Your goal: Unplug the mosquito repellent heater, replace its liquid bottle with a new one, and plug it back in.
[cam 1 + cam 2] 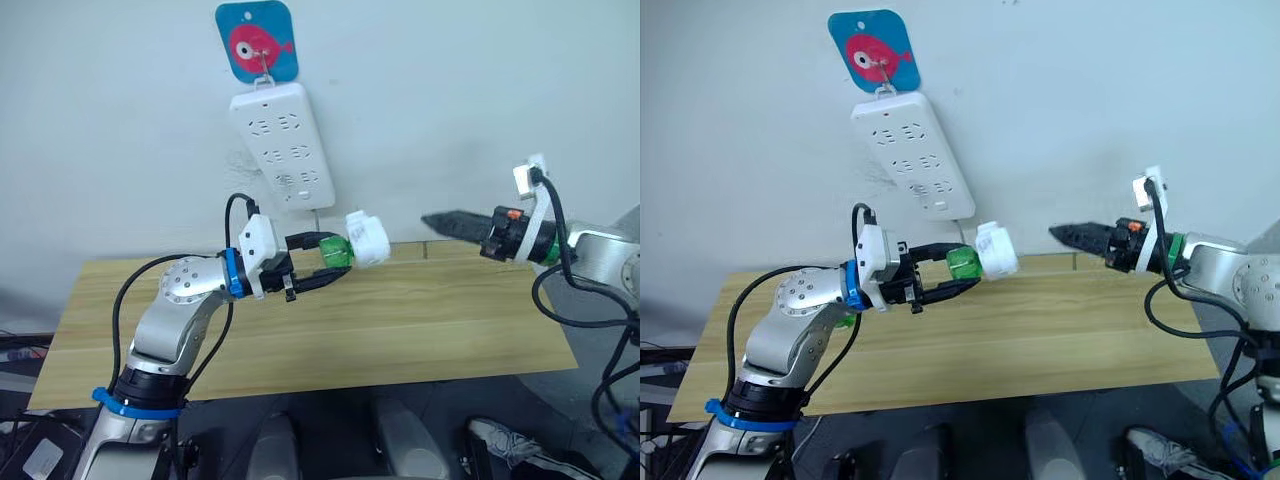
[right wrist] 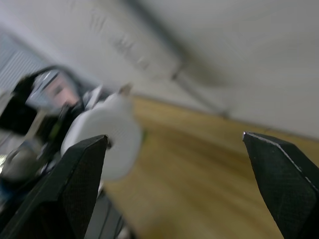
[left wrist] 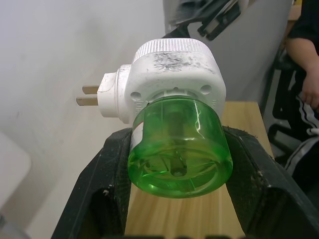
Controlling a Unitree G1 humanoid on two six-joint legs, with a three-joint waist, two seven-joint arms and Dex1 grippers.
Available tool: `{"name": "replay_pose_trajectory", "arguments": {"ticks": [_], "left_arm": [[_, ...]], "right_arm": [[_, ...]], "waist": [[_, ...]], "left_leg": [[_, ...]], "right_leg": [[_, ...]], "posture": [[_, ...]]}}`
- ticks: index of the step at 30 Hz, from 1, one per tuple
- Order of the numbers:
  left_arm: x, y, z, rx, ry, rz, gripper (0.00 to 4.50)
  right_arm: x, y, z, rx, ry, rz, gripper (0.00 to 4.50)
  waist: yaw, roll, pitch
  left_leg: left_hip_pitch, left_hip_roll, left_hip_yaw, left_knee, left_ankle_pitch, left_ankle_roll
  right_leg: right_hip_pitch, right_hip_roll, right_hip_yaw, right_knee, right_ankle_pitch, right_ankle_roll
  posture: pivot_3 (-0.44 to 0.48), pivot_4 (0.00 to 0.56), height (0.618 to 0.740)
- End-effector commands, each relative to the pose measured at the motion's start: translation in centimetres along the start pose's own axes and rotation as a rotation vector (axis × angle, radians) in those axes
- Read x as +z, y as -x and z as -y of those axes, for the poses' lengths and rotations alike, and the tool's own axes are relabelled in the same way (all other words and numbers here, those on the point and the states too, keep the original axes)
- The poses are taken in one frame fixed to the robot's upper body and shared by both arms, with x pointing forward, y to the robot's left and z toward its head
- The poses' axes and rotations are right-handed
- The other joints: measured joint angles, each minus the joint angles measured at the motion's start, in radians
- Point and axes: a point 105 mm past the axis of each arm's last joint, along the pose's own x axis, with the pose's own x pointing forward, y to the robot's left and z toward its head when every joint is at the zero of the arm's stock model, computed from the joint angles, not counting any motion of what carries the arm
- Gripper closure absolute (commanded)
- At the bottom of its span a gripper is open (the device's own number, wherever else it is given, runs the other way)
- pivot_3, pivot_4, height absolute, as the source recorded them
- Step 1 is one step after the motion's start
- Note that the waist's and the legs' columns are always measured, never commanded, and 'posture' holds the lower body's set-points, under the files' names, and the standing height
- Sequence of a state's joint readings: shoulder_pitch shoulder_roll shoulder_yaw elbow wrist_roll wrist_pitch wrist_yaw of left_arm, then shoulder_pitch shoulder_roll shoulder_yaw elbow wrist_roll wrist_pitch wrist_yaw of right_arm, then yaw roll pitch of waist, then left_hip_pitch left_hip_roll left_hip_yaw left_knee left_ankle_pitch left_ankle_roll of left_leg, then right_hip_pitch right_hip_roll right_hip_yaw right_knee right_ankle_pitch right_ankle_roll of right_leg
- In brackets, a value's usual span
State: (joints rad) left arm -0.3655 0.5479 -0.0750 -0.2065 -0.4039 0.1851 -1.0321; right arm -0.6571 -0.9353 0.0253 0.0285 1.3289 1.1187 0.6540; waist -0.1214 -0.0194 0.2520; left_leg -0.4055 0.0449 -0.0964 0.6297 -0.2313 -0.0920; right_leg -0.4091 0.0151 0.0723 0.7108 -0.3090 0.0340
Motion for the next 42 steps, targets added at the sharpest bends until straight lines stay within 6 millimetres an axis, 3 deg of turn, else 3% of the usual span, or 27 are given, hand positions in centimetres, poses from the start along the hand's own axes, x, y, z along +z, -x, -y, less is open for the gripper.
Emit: {"name": "replay_pose_trajectory", "arguments": {"ticks": [1, 5, 9, 14, 27, 42], "left_arm": [[1.4, 0.2, 0.5, -0.044, -0.085, 0.029, 2.24], [1.8, 0.0, 1.0, -0.082, -0.124, 0.047, 2.24], [1.8, -0.1, 1.6, -0.124, -0.15, 0.055, 2.24], [1.8, -0.4, 2.5, -0.183, -0.169, 0.078, 2.24], [2.4, -1.0, 2.4, -0.203, -0.191, 0.116, 2.24], [3.1, -1.5, 4.3, -0.278, -0.224, 0.146, 2.24]], "right_arm": [[0.7, 0.2, -0.2, 0.068, 0.0, -0.093, 0.0], [0.4, -0.2, -0.3, 0.093, -0.064, -0.157, 0.0], [-1.2, -0.6, -2.1, 0.176, -0.167, -0.222, 0.0], [-1.7, -1.0, -3.0, 0.235, -0.238, -0.191, 0.0], [-2.8, -1.6, -4.9, 0.347, -0.293, -0.191, 0.0], [-3.0, -2.9, -6.2, 0.42, -0.345, -0.16, 0.0]], "waist": [[0.004, 0.0, 0.006], [0.014, -0.001, 0.011], [0.026, 0.0, 0.011], [0.032, 0.0, 0.012], [0.033, 0.0, 0.013], [0.032, 0.0, 0.013]], "left_leg": [[0.0, 0.0, 0.0, 0.0, 0.0, 0.0], [0.0, 0.0, 0.0, 0.001, 0.0, 0.0], [-0.004, 0.001, 0.001, 0.0, 0.0, 0.0], [-0.008, 0.001, 0.001, 0.0, -0.001, 0.001], [-0.009, 0.001, 0.001, 0.001, -0.001, 0.002], [-0.009, 0.001, 0.001, 0.001, -0.001, 0.002]], "right_leg": [[0.0, 0.0, 0.0, 0.0, 0.0, 0.0], [0.0, 0.0, 0.0, -0.001, 0.0, 0.0], [0.0, -0.001, -0.003, -0.004, 0.0, 0.0], [-0.001, -0.002, -0.004, -0.008, 0.0, 0.0], [-0.001, -0.002, -0.004, -0.008, 0.001, 0.001], [-0.001, -0.001, -0.005, -0.008, 0.001, 0.001]], "posture": [[-0.131, 0.257, 0.74], [-0.126, 0.259, 0.74], [-0.133, 0.261, 0.74], [-0.139, 0.264, 0.74], [-0.142, 0.267, 0.74], [-0.138, 0.264, 0.74]]}}
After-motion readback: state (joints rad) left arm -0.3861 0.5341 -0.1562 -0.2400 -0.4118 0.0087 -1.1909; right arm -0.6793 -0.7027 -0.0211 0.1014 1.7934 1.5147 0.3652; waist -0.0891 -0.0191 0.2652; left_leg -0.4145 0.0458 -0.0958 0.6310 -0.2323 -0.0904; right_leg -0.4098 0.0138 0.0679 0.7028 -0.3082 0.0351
